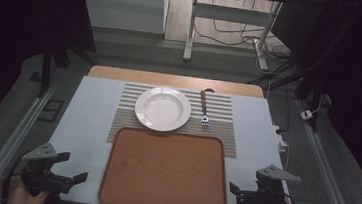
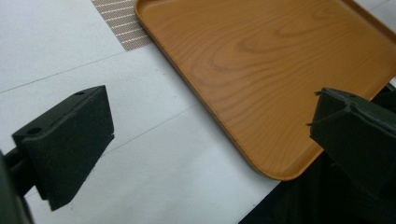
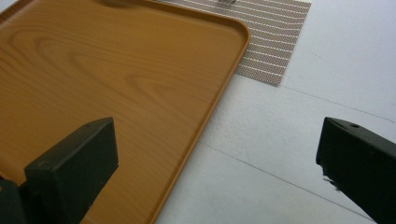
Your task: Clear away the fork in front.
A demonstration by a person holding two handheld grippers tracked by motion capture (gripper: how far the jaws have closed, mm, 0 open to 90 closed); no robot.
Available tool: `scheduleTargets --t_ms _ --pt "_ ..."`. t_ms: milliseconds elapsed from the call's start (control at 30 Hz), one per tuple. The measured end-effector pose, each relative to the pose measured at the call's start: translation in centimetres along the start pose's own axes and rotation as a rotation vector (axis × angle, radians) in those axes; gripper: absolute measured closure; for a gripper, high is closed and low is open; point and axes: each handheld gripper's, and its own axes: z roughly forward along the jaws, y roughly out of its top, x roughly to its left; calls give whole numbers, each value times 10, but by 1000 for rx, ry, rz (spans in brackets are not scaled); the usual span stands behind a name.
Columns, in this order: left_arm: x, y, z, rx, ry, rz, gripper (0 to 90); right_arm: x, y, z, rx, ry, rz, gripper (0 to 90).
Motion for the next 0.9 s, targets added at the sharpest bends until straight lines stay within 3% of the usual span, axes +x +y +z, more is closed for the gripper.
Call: scheduleTargets --t_ms 900 --pt "1 0 1 19 -8 -11 0 1 2 4 38 -15 -5 0"
